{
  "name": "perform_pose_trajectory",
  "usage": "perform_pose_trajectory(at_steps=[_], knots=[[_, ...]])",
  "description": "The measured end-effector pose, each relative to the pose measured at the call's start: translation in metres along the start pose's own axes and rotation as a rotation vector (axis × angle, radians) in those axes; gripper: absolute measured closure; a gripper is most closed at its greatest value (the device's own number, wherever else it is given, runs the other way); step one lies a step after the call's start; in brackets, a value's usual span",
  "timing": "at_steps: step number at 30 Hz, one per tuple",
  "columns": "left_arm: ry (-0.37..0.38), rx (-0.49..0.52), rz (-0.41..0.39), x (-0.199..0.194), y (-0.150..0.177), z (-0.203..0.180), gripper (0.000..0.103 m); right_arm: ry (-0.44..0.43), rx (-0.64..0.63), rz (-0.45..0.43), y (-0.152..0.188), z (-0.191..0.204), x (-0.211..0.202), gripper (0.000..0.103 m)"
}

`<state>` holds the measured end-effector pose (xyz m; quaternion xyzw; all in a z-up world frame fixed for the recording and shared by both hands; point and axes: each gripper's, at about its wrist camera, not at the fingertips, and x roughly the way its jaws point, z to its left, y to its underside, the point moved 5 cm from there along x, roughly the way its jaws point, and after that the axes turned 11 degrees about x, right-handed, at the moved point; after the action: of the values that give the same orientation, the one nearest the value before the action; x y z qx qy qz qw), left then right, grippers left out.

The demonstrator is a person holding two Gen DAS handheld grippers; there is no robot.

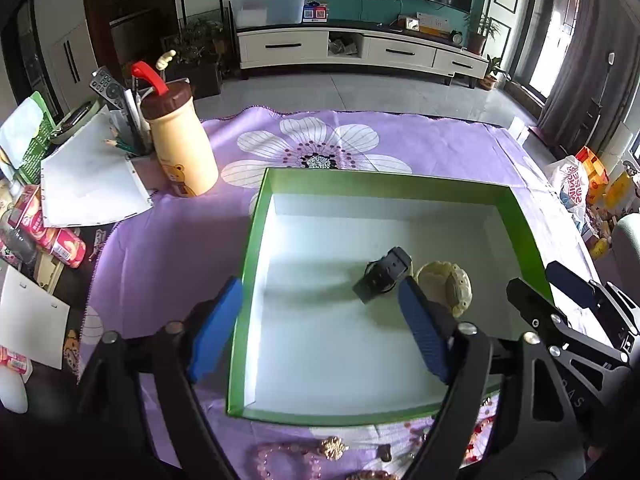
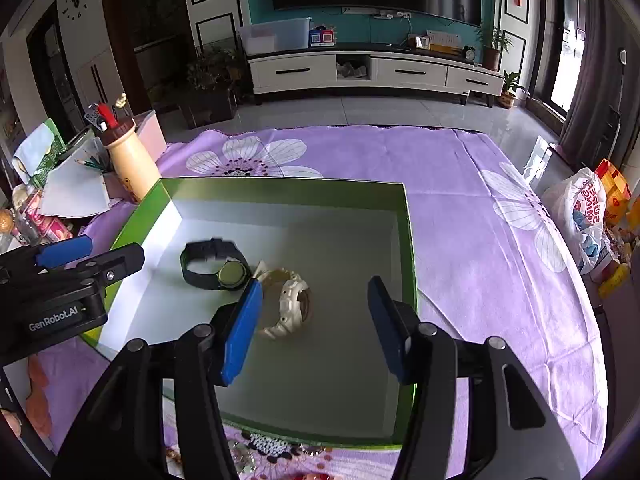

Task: Organize jewelry
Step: 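Carry both watches into the green box and open both tools, then move the left tool to the brown bead bracelet and grasp it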

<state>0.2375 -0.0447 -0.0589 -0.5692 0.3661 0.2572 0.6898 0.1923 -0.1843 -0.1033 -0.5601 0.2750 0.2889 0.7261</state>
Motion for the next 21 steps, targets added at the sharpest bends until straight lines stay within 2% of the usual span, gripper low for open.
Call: perform_pose_trajectory(at_steps=[3,6,9,17,21], knots=[[0.003,0.005,-0.002,-0.012,0.009,-0.001,0.015,-0.019,0.019,0.007,0.006,-0.004,-0.011,0.039],[0.016,-0.003,-0.007,-0.025,0.021,0.001,0.007,-0.052,0.033,0.017,0.016,-0.007,-0.024,0.036],[0.039,-0.031,-0.013,-0.037,0.036,0.004,0.004,-0.080,0.033,0.022,0.025,-0.009,-0.037,0.031],[0.069,-0.062,0.002,-0.059,0.079,0.007,0.002,-0.160,0.016,0.106,0.067,-0.008,-0.057,0.030],[0.131,-0.051,0.035,-0.060,0.101,0.003,0.002,-0.182,-0.013,0.144,0.094,-0.004,-0.061,0.030]])
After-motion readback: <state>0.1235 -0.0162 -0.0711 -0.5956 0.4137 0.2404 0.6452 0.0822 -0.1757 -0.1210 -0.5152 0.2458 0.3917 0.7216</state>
